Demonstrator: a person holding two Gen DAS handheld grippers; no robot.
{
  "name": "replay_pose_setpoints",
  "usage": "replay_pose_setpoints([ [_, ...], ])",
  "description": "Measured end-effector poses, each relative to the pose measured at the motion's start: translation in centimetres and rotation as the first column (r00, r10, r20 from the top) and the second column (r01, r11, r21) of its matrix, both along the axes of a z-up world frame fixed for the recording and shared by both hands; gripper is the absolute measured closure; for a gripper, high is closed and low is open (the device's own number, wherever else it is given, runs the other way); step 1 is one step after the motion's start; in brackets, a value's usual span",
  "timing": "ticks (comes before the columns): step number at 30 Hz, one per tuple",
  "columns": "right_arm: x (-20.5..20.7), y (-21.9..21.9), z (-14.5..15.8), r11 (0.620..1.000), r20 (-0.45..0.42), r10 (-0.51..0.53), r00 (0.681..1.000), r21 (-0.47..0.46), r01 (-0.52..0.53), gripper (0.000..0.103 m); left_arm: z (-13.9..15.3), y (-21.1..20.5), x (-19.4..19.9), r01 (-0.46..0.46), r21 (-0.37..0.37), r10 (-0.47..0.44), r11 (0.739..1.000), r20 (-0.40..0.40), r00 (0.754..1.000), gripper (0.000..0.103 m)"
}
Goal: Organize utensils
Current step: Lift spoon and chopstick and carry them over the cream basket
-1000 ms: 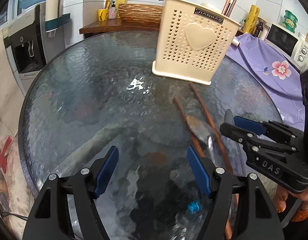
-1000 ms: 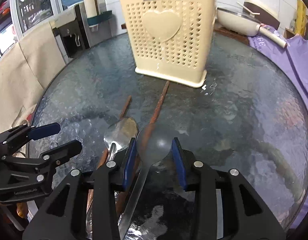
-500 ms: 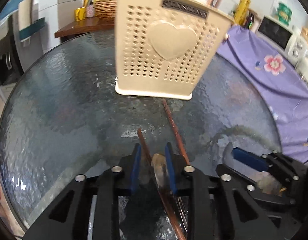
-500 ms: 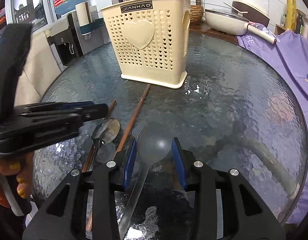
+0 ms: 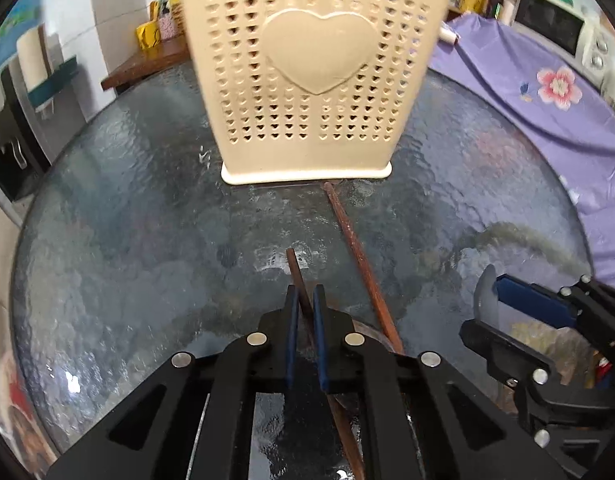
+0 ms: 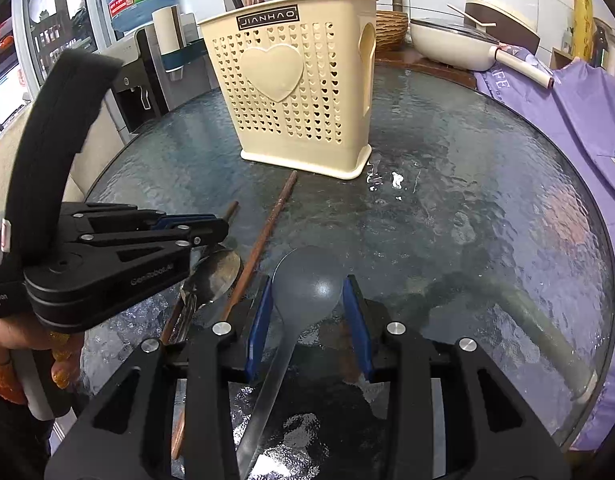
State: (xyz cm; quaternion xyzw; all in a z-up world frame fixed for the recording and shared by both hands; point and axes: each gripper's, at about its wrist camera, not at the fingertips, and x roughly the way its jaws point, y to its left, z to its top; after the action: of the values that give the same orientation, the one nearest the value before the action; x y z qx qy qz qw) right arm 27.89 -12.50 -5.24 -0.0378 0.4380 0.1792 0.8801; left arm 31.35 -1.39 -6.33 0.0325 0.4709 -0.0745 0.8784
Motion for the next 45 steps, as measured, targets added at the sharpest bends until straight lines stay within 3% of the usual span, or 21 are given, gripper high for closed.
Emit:
replay_pose_setpoints([
  [8, -0.2, -0.4, 0.4, 1.0, 0.007, -0.006, 1.0, 0.005, 0.006, 0.066, 0.0, -0.3, 0.2, 0.002, 0.022, -0.002, 1.0, 0.006, 1.0, 0.097],
  [14, -0.5, -0.7, 1.2, 1.0, 0.032, -0.01, 0.999, 0.015, 0.01, 0.066, 0.4, 0.1, 0.1, -0.011, -0.045, 0.012, 0.999, 0.022, 1.0, 0.098],
  [28, -1.2, -1.9, 4.8, 0.996, 0.143, 0.0, 0.99, 0.085, -0.013, 0.067, 8.6, 2.4, -4.4, 0.014, -0.163, 0.025, 0.986, 0.235, 0.972, 0.098],
  [29, -1.3, -2.0, 5.2, 0.996, 0.154, 0.003, 0.988, 0.087, -0.016, 0.07, 9.1, 2.4, -4.8, 0.018, -0.172, 0.025, 0.985, 0.245, 0.969, 0.098],
  [31, -1.6, -2.0, 6.2, 0.995, 0.179, 0.016, 0.984, 0.092, -0.033, 0.092, 10.3, 2.9, -5.6, 0.028, -0.194, 0.025, 0.981, 0.268, 0.963, 0.098],
  [36, -1.8, -1.4, 7.4, 0.996, 0.205, 0.045, 0.978, 0.069, -0.061, 0.092, 12.2, 3.8, -7.1, 0.028, -0.195, 0.036, 0.98, 0.318, 0.947, 0.098],
  [40, -1.0, -1.5, 6.0, 0.996, 0.148, 0.024, 0.989, 0.083, -0.037, 0.092, 12.4, 4.2, -7.3, 0.022, -0.207, 0.046, 0.978, 0.321, 0.946, 0.098],
  [42, -0.4, -1.9, 5.0, 0.996, 0.125, -0.012, 0.992, 0.084, 0.001, 0.089, 12.6, 4.3, -7.3, 0.023, -0.215, 0.049, 0.976, 0.326, 0.944, 0.098],
  [43, -0.2, -2.2, 4.7, 0.996, 0.116, -0.031, 0.993, 0.086, 0.021, 0.078, 12.6, 4.4, -7.4, 0.023, -0.217, 0.051, 0.976, 0.329, 0.943, 0.098],
  [44, 0.1, -2.5, 4.2, 0.995, 0.104, -0.055, 0.993, 0.083, 0.047, 0.059, 12.7, 4.5, -7.5, 0.025, -0.218, 0.051, 0.976, 0.333, 0.942, 0.098],
  [45, 0.2, -2.8, 3.8, 0.995, 0.094, -0.082, 0.992, 0.072, 0.076, 0.05, 12.8, 4.5, -7.6, 0.027, -0.219, 0.049, 0.975, 0.336, 0.941, 0.098],
])
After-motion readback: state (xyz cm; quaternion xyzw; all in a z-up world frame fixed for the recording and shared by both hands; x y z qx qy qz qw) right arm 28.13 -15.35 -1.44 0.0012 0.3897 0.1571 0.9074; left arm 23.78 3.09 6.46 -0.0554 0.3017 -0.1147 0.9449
